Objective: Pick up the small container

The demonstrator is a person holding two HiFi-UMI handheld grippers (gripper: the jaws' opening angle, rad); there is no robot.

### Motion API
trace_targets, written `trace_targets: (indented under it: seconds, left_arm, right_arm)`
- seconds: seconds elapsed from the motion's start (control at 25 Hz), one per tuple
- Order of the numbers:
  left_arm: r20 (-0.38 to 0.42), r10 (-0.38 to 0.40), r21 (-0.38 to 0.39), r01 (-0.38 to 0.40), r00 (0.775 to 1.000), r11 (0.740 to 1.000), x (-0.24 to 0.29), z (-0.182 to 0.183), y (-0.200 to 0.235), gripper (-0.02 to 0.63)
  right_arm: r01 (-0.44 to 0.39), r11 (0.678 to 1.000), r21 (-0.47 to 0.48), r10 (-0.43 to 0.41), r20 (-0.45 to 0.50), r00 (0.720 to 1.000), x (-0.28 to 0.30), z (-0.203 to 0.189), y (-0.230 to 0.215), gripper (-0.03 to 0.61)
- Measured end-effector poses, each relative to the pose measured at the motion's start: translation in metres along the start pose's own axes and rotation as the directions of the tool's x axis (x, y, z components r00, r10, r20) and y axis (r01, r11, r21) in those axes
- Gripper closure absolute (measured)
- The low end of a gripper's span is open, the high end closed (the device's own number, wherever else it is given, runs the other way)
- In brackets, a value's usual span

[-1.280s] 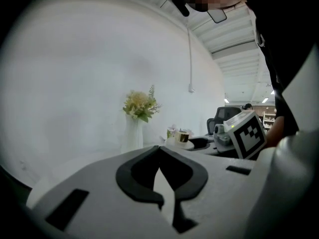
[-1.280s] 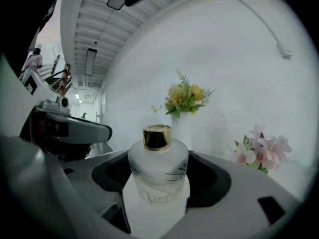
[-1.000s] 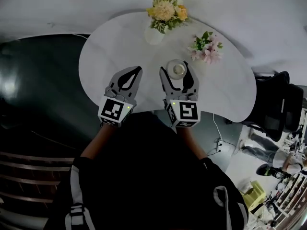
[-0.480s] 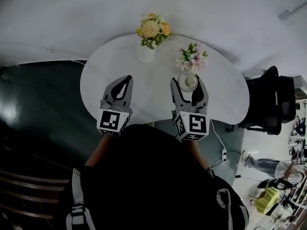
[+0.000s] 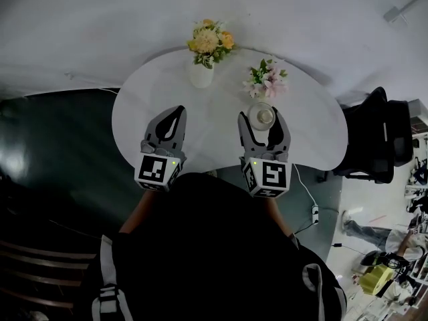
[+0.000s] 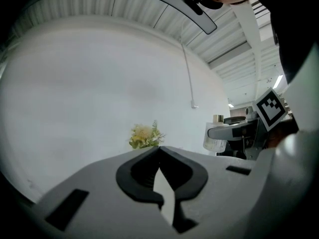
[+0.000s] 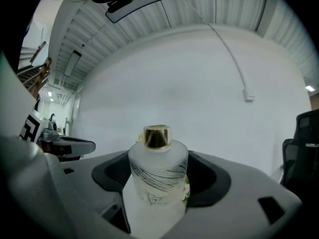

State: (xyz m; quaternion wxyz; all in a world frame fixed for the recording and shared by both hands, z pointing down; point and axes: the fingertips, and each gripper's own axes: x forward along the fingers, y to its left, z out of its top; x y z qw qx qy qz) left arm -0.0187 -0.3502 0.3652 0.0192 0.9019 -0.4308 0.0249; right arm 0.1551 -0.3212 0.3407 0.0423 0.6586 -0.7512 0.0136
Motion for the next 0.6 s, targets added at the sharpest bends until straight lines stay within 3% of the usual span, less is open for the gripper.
trace_targets:
  seconds: [0.6]
  left_arm:
    - [-0.027, -0.008, 0.018, 0.009, 1.000, 1.000, 0.005, -0.003, -0.010, 0.606]
  right_arm:
    - [-0.028, 1.000, 0.006, 0.028, -0.028, 0.999, 0.004, -0.014, -0.003, 0.242]
